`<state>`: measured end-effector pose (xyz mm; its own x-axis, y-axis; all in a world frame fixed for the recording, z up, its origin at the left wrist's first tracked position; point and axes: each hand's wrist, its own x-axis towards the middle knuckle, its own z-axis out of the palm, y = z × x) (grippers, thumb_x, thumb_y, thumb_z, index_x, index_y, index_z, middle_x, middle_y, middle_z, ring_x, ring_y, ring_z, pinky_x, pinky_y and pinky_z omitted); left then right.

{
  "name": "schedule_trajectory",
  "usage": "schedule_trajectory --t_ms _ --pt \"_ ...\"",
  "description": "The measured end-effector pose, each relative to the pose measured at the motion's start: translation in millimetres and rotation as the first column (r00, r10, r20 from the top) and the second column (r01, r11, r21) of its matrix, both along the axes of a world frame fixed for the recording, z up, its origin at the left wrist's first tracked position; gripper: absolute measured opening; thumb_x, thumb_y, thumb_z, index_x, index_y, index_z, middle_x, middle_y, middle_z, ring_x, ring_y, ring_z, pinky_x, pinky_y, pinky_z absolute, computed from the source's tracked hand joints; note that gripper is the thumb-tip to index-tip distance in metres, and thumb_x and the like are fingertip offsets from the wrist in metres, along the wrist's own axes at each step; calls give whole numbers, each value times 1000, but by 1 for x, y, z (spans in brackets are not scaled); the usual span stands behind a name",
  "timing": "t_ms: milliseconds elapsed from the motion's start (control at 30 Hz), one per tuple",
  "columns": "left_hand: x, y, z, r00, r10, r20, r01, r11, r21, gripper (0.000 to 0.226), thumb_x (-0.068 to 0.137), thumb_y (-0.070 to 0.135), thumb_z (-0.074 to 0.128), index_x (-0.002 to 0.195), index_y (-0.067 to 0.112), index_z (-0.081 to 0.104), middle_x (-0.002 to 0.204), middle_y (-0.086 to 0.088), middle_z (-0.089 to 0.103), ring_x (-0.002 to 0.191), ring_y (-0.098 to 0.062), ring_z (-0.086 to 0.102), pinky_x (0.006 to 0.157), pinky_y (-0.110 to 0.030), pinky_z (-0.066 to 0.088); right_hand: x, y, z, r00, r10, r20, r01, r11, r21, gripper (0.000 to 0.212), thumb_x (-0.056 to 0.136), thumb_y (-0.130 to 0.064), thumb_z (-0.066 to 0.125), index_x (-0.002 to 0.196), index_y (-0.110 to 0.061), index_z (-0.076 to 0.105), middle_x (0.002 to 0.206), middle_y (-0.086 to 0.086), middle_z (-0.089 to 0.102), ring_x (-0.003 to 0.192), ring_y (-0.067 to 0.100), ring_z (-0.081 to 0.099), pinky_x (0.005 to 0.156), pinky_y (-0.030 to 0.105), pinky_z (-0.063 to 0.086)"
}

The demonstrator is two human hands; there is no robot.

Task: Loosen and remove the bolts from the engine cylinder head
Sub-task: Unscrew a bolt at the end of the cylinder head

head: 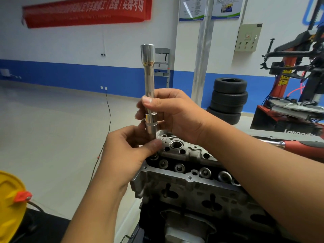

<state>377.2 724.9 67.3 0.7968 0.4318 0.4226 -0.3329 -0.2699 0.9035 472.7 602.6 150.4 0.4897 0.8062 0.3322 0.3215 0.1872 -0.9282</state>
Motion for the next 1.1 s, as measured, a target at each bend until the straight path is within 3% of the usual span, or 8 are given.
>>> schedule_trajectory --t_ms 100,167,267,500,633,733,933,1100 --pt "-1 -2 2 1000 16 -17 -16 1000 0 39 57 50 83 90 29 82 85 8 80 81 -8 76 79 -34 56 0 0 0 1000 -12 0 12 1000 8 21 91 -28 70 96 -8 70 89 12 74 79 29 72 72 36 59" --pt "-4 -1 2 989 -144 -46 143 990 -20 15 84 35 73 96 36 82 95 7 82 93 -8 77 87 -35 55 1 0 0 1000 -18 1 18 1000 17 17 90 -27 72 93 -10 69 88 12 75 78 30 73 70 36 59" --pt "-2 2 0 991 -125 -46 126 992 19 32 99 13 66 93 40 82 94 5 82 95 -10 77 92 -38 54 1 0 -1 1000 -13 10 13 999 34 14 91 -24 72 88 -13 64 92 15 76 79 32 73 71 38 60" --pt "-1 -4 4 999 24 22 -22 997 -70 42 48 53 84 86 37 81 85 7 81 81 -13 78 81 -38 58 -1 0 0 1000 28 13 -27 999 -17 23 99 -31 61 102 -9 68 96 9 75 82 25 70 77 39 58" --pt "-5 0 3 982 -184 -38 182 982 -43 28 75 43 71 97 31 83 95 6 82 94 -9 77 80 -26 57 -1 -1 0 999 7 32 -7 1000 4 13 93 -27 69 89 -15 64 91 11 75 83 30 71 76 42 58" --pt "-3 5 1 989 -140 -51 141 990 24 15 93 19 71 99 28 80 94 6 82 96 -11 77 83 -27 57 0 -1 1 999 29 12 -29 1000 6 16 98 -26 64 95 -11 60 95 13 75 83 31 72 76 41 58" --pt "-1 -3 2 998 47 42 -45 998 -40 40 49 51 87 86 36 80 80 4 79 77 -15 77 77 -38 59 -2 0 2 999 37 20 -36 999 -35 20 97 -31 65 98 -11 66 93 9 74 81 25 70 73 35 58" --pt "-5 3 2 984 -177 -23 177 984 15 16 91 33 69 100 40 80 95 4 82 95 -14 77 82 -28 58 0 -2 1 1000 7 17 -7 1000 12 15 99 -24 66 91 -14 59 92 13 76 80 29 72 69 36 59"
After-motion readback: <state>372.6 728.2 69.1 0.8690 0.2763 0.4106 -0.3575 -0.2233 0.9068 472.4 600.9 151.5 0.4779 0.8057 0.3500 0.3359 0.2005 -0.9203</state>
